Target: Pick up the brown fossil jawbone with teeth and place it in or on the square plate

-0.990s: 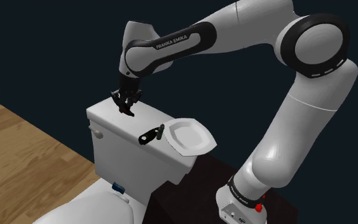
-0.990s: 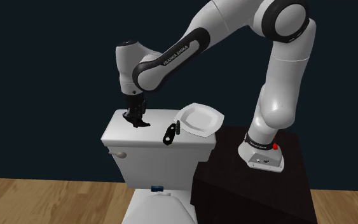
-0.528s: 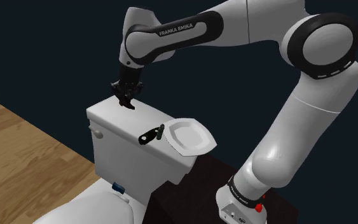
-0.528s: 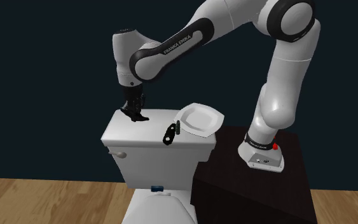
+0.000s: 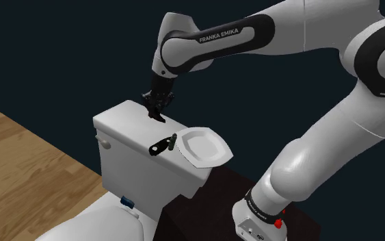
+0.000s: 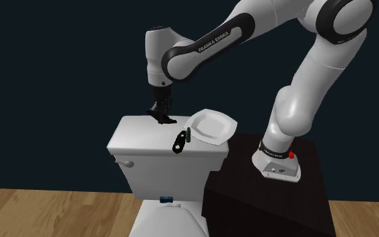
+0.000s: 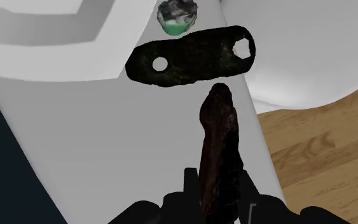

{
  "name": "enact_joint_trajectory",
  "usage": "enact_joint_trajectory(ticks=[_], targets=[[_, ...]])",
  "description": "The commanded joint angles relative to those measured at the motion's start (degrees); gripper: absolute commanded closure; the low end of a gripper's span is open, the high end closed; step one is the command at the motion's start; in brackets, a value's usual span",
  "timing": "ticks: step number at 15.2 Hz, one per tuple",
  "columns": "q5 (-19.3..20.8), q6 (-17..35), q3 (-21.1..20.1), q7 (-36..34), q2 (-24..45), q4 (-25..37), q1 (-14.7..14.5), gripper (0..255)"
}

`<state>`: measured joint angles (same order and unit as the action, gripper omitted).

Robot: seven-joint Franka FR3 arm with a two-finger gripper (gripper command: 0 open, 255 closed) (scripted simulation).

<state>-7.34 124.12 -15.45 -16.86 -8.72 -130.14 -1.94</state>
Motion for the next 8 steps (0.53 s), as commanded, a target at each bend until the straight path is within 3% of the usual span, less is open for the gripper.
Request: enact_joint_trajectory(ticks=[1,8], targets=[[-1.3,0.0,0.9,2.0,-4.6,-4.7,0.2,255],[-3.4,-1.9,5.1,8.1,-20.4,-19.0,0.4,255]])
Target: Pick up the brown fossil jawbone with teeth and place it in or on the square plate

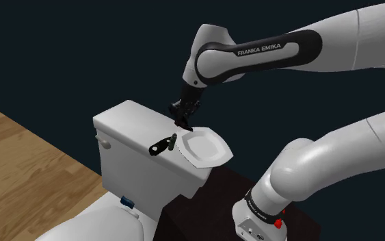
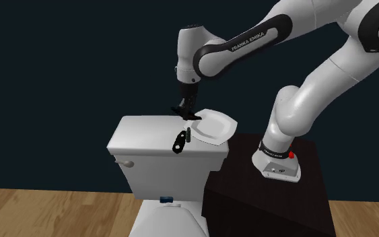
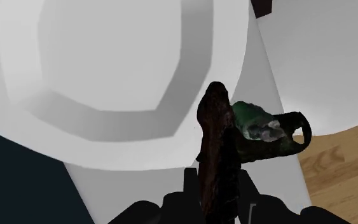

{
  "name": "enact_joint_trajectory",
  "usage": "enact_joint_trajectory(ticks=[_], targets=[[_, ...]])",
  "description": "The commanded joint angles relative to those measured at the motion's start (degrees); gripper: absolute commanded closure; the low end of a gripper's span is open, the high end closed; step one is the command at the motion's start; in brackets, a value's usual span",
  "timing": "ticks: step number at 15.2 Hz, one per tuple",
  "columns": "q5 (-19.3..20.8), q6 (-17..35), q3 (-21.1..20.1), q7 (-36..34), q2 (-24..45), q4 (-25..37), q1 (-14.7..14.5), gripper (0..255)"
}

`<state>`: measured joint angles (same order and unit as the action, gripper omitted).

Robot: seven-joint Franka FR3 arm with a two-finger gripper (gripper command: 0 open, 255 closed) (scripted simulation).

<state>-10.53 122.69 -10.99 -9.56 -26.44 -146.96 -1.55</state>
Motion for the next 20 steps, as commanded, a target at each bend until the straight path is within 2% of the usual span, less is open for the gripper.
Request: enact_joint_trajectory(ticks=[1,9,20], targets=[[-0.2,-1.1,1.3,1.6,-5.0,-4.1,0.0,255],[2.4,-8.5,7.0,7.3,-24.1,-16.3,2.2,255],[1.3,2.4,6.5,8.1,-19.6,-22.8,1.6,255]])
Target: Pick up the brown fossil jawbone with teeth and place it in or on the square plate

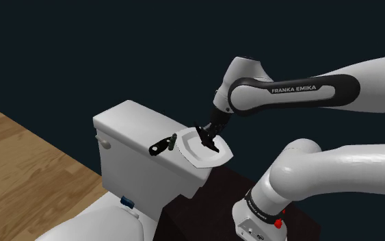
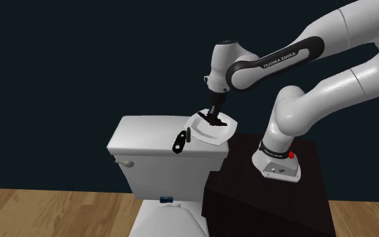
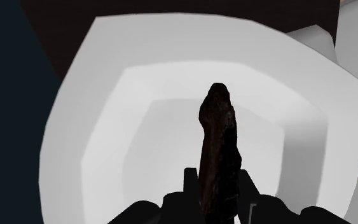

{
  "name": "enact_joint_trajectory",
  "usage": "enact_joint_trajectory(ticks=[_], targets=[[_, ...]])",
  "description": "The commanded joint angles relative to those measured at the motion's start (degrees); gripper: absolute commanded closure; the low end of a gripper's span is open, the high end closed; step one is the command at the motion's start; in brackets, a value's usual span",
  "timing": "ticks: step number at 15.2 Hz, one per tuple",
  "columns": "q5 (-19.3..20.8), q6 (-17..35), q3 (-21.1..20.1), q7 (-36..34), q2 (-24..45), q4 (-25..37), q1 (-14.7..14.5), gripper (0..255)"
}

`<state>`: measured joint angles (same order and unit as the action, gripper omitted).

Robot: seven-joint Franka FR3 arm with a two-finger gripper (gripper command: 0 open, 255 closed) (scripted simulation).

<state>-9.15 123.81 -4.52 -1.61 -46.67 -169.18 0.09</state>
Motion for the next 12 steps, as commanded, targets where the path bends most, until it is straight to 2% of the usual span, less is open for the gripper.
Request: enact_joint_trajectory(ticks=[1,9,10,12], targets=[[-0.3,2.8,-0.1,0.3,1.5,-1.4,-0.1,255],[-0.3,2.8,-0.1,0.3,1.5,-1.4,-0.1,255],[-0.3,2.8,-0.1,0.3,1.5,-1.4,-0.1,0],[-0.3,2.8,-0.1,0.3,1.5,-1.4,-0.1,0]])
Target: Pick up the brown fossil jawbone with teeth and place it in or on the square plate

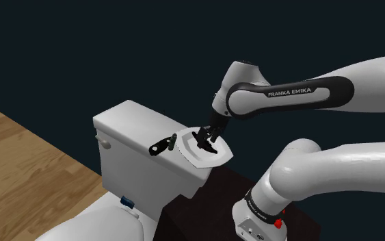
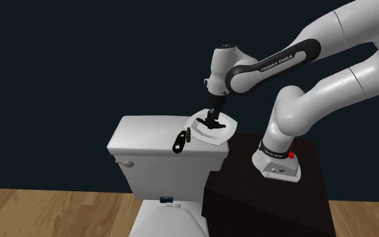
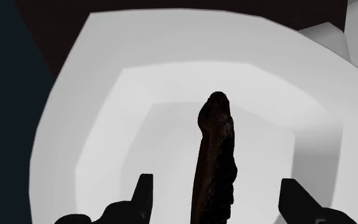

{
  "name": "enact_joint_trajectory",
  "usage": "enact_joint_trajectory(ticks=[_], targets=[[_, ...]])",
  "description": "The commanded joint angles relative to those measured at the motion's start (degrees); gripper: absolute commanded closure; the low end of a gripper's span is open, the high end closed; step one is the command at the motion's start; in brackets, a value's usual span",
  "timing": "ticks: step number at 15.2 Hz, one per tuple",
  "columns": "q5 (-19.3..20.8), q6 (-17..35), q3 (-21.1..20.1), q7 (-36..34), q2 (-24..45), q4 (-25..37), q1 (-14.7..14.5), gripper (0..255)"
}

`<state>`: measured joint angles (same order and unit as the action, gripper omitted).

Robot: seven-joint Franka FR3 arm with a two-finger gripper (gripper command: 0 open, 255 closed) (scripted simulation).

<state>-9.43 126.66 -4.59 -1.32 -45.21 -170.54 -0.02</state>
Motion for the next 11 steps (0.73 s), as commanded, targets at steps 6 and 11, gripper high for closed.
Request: enact_joint_trajectory(ticks=[6,11], targets=[[1.1,-8.0,0.7,-0.2,-4.0,4.0,0.7,0],[1.4,-9.9,0.9,-0.3,-4.8,5.1,0.9,0]])
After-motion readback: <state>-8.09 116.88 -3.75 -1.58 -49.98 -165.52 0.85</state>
